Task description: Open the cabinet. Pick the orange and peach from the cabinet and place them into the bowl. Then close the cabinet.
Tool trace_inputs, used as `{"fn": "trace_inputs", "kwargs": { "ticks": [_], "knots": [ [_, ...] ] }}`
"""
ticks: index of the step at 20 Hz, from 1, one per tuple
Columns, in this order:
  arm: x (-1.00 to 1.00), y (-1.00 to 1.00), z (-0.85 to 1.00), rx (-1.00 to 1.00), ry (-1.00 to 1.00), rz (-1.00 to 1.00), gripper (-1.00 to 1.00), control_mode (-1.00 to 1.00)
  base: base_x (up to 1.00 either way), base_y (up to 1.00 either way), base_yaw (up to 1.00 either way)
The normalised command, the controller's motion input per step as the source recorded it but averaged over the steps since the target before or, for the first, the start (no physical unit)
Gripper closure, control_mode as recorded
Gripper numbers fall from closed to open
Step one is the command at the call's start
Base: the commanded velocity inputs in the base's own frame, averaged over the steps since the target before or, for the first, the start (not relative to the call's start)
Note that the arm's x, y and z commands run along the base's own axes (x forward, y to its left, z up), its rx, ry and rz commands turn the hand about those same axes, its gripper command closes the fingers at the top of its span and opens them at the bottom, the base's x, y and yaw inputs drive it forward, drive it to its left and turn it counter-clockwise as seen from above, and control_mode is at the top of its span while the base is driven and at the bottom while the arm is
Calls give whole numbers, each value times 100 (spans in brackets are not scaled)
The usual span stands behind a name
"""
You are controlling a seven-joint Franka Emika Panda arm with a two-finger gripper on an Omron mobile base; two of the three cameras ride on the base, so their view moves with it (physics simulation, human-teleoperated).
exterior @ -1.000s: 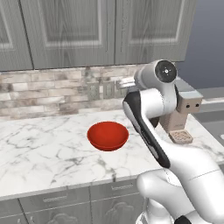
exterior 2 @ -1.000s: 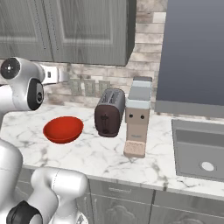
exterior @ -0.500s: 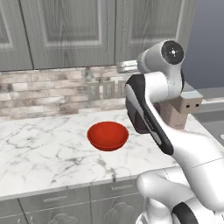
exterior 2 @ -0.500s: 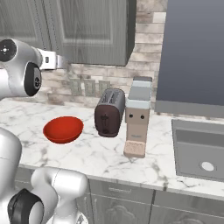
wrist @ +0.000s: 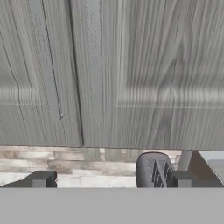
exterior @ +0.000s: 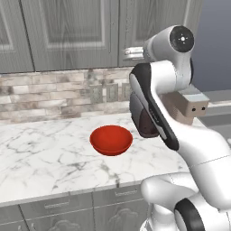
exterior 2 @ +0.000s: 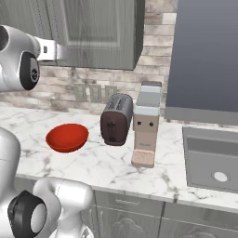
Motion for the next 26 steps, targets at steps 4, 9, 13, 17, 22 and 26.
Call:
{"fn": "trace_inputs", "kwargs": {
  "ticks": [4, 9, 13, 17, 22, 26],
  "knots": [
    [0, 0, 31, 2, -3, -1, -100, -100, 0, 0, 0],
    [0, 0, 28, 4, 0, -1, -100, -100, 0, 0, 0],
    [0, 0, 25, 1, 0, 0, -100, -100, 0, 0, 0],
    [0, 1, 4, 0, 0, 0, -100, -100, 0, 0, 0],
    [3, 12, 0, 0, 0, 0, -100, -100, 0, 0, 0],
    [10, 11, 0, 0, 0, 0, -100, -100, 0, 0, 0]
  ]
}}
